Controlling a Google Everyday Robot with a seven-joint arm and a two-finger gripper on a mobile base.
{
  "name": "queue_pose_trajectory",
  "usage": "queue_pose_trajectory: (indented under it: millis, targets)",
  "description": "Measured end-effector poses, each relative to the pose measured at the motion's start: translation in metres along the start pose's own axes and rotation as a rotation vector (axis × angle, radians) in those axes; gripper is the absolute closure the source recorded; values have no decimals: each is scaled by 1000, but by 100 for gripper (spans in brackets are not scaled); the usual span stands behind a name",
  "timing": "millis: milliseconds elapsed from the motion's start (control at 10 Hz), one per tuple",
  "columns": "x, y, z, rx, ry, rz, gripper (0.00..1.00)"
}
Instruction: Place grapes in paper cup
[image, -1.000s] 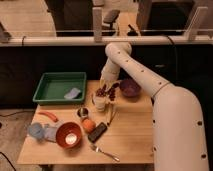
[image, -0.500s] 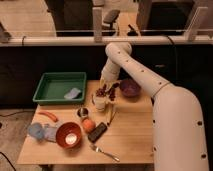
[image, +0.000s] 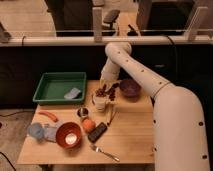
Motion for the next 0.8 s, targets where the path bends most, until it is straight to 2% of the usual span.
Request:
queue_pose_trajectory:
  millis: [400,800]
  targets:
    - [-10,-6,-10,-11,18,-39,96]
    - [-24,-9,-17,-40,42,-78,96]
